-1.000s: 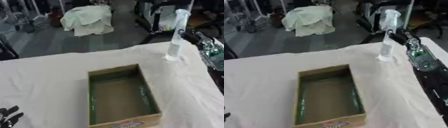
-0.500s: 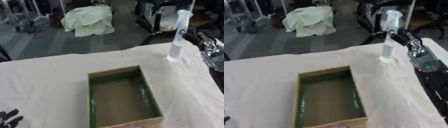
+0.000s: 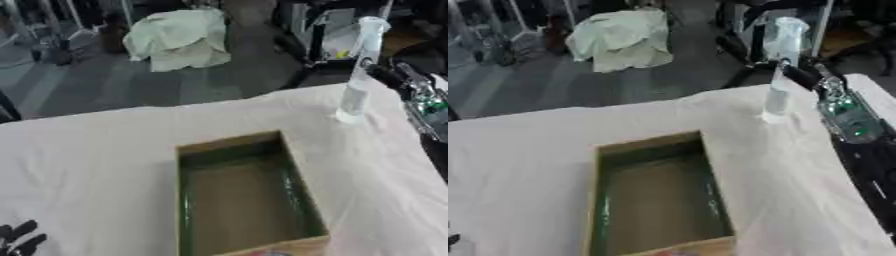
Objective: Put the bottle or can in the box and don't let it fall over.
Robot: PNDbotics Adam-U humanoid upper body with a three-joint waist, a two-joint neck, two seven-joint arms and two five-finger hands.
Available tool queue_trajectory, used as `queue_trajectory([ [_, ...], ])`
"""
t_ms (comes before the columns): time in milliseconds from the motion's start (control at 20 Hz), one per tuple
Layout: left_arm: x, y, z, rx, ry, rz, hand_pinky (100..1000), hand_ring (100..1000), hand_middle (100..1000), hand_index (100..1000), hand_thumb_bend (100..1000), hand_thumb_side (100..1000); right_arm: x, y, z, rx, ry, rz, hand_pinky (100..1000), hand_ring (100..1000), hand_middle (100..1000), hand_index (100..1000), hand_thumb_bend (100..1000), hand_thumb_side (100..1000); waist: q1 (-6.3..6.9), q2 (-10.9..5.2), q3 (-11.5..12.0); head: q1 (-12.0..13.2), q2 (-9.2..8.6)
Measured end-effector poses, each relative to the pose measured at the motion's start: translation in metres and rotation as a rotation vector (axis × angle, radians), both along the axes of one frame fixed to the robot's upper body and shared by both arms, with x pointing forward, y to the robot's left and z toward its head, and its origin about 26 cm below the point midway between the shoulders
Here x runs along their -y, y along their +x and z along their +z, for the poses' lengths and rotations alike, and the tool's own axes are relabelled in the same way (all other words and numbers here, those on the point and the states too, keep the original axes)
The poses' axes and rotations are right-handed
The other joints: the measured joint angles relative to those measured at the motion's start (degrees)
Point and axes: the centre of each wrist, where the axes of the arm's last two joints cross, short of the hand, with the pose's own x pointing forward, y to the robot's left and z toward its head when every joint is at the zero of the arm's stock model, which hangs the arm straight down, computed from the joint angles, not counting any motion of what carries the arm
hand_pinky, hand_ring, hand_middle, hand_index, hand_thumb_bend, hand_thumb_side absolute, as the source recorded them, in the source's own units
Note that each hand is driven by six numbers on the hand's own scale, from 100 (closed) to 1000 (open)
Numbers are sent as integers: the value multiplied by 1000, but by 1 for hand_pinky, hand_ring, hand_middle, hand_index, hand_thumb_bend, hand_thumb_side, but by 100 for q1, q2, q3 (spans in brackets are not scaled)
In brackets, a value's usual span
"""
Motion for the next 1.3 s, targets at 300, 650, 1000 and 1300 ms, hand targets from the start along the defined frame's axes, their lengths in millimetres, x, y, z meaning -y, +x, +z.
queue_trajectory([
  [300, 0, 0, 0, 1, 1, 0, 1000, 829, 900, 782, 100, 918, 1, 0, 5, 12, -2, -1, 1000, 1000, 1000, 1000, 100, 616, 6, 74, 28, -27, -99],
  [650, 0, 1, 1, 5, 2, -2, 1000, 828, 900, 783, 100, 920, 3, -1, 10, 26, -1, 4, 1000, 1000, 1000, 1000, 100, 617, 6, 144, 83, -50, -165],
  [1000, 1, 2, 3, 10, 4, -4, 1000, 827, 901, 783, 100, 922, 3, -2, 15, 43, 0, 6, 1000, 1000, 1000, 1000, 100, 620, -10, 194, 88, -68, -199],
  [1300, 1, 2, 3, 9, 5, -6, 1000, 827, 901, 783, 100, 923, 1, -2, 18, 54, 6, 19, 1000, 1000, 1000, 1000, 100, 621, -13, 202, 88, -78, -201],
])
